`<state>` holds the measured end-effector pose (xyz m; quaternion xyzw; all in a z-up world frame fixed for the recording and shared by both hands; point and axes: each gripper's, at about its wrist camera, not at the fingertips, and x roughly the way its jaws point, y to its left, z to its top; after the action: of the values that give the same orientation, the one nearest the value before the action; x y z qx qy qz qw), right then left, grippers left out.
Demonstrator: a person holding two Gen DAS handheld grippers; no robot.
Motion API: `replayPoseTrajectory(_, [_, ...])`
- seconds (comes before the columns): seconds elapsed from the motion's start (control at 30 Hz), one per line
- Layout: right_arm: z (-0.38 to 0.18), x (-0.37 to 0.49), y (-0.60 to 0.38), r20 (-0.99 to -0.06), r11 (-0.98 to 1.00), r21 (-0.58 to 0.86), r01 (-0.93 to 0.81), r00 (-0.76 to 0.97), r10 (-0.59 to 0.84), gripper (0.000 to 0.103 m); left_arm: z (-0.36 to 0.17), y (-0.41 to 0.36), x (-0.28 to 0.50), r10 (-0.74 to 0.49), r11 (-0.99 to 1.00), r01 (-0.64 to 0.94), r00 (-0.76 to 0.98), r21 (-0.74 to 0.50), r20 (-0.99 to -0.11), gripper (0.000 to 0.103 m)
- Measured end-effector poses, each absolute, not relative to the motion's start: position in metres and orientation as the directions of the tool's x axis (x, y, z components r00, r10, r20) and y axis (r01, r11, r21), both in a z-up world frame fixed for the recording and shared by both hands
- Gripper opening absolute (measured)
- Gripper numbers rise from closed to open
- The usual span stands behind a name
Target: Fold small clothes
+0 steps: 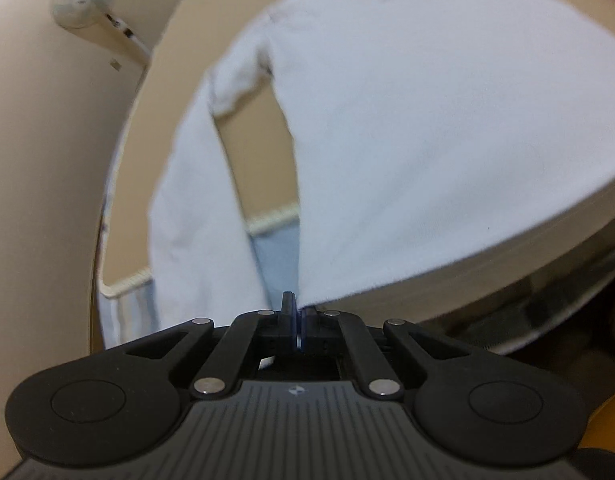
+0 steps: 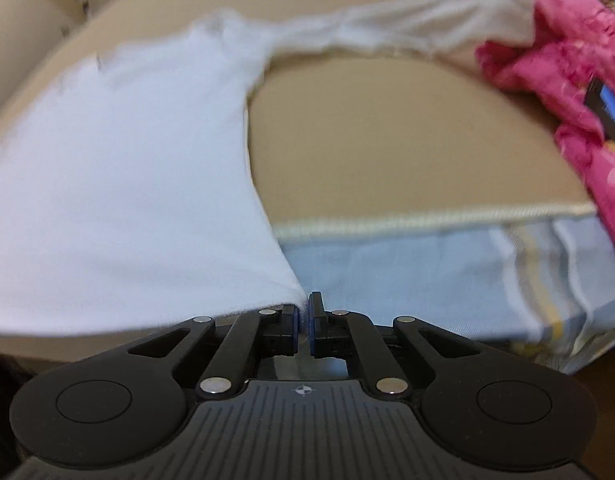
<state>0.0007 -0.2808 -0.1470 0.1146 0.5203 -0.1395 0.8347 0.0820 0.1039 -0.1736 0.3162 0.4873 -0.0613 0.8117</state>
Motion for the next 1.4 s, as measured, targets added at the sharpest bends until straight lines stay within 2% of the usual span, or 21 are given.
replayPoseTrajectory(0.1, [-0.174, 0.002, -0.282, -0.924, 0.919, 0.071, 0.387, 0.374, -0.086, 0.004, -0.203, 0.100, 0.091, 0.244, 0.805, 0.421, 0.407, 0.418, -0.880, 0.009])
replayPoseTrajectory(0.17, [-0.181, 0.003, -0.288, -0.943, 0.906, 0.085, 0.414, 0.328, -0.061, 0.008, -0.206, 0.105, 0.091, 0.239, 0.816, 0.425, 0.369, 0.392, -0.898, 0.021])
replayPoseTrajectory(0.2, [-0.181, 0.000, -0.293, -0.945, 0.898, 0.098, 0.430, 0.322, -0.052, 0.013, -0.200, 0.111, 0.090, 0.223, 0.827, 0.415, 0.375, 0.379, -0.900, 0.038])
replayPoseTrajectory(0.23, [-0.179, -0.002, -0.296, -0.951, 0.893, 0.101, 0.439, 0.308, -0.043, 0.025, -0.193, 0.119, 0.088, 0.212, 0.840, 0.395, 0.393, 0.372, -0.895, 0.059])
replayPoseTrajectory(0.27, [-0.176, -0.005, -0.299, -0.955, 0.887, 0.106, 0.449, 0.293, -0.034, 0.035, -0.182, 0.129, 0.089, 0.196, 0.860, 0.362, 0.417, 0.360, -0.887, 0.067])
replayPoseTrajectory(0.3, [-0.171, -0.010, -0.302, -0.955, 0.880, 0.124, 0.459, 0.295, -0.020, 0.037, -0.170, 0.140, 0.088, 0.176, 0.882, 0.329, 0.436, 0.339, -0.882, 0.076])
replayPoseTrajectory(0.37, [-0.158, -0.020, -0.309, -0.950, 0.857, 0.156, 0.492, 0.313, -0.007, 0.048, -0.146, 0.161, 0.084, 0.159, 0.919, 0.248, 0.481, 0.307, -0.862, 0.081])
replayPoseTrajectory(0.5, [-0.134, -0.030, -0.301, -0.927, 0.857, 0.141, 0.495, 0.369, -0.061, 0.050, -0.116, 0.183, 0.102, 0.172, 0.939, 0.160, 0.548, 0.304, -0.819, 0.089])
replayPoseTrajectory(0.63, [-0.125, -0.018, -0.280, -0.921, 0.886, 0.115, 0.449, 0.383, -0.075, 0.050, -0.129, 0.169, 0.134, 0.186, 0.885, 0.274, 0.532, 0.376, -0.826, 0.092])
replayPoseTrajectory(0.73, [-0.120, -0.008, -0.266, -0.916, 0.896, 0.111, 0.429, 0.393, -0.074, 0.050, -0.167, 0.164, 0.163, 0.198, 0.861, 0.375, 0.375, 0.343, -0.906, 0.090])
replayPoseTrajectory(0.77, [-0.119, -0.007, -0.261, -0.914, 0.898, 0.112, 0.426, 0.398, -0.075, 0.050, -0.180, 0.167, 0.172, 0.204, 0.866, 0.386, 0.307, 0.318, -0.930, 0.084])
replayPoseTrajectory(0.8, [-0.117, -0.006, -0.258, -0.913, 0.900, 0.112, 0.422, 0.402, -0.075, 0.050, -0.190, 0.171, 0.179, 0.211, 0.875, 0.386, 0.243, 0.294, -0.947, 0.045])
replayPoseTrajectory(0.83, [-0.115, -0.005, -0.254, -0.912, 0.903, 0.107, 0.417, 0.402, -0.078, 0.051, -0.194, 0.176, 0.184, 0.220, 0.886, 0.368, 0.202, 0.282, -0.954, 0.026])
replayPoseTrajectory(0.9, [-0.112, -0.005, -0.250, -0.913, 0.907, 0.087, 0.411, 0.397, -0.092, 0.051, -0.179, 0.189, 0.192, 0.189, 0.922, 0.305, 0.184, 0.239, -0.965, 0.007])
replayPoseTrajectory(1.0, [-0.109, -0.004, -0.246, -0.912, 0.912, 0.055, 0.407, 0.392, -0.119, 0.051, -0.120, 0.225, 0.206, 0.127, 0.967, 0.178, 0.283, 0.182, -0.951, 0.007])
replayPoseTrajectory(1.1, [-0.104, 0.004, -0.241, -0.910, 0.912, 0.042, 0.409, 0.392, -0.134, 0.051, -0.039, 0.289, 0.232, 0.055, 0.998, -0.003, 0.406, 0.058, -0.912, 0.007])
replayPoseTrajectory(1.23, [-0.095, 0.022, -0.228, -0.897, 0.924, 0.032, 0.380, 0.418, -0.141, 0.050, 0.045, 0.367, 0.289, 0.110, 0.975, -0.220, 0.492, -0.001, -0.863, 0.007])
replayPoseTrajectory(1.4, [-0.088, 0.036, -0.210, -0.889, 0.937, 0.046, 0.347, 0.441, -0.120, 0.050, 0.079, 0.417, 0.350, 0.130, 0.917, -0.392, 0.458, -0.069, -0.879, 0.007])
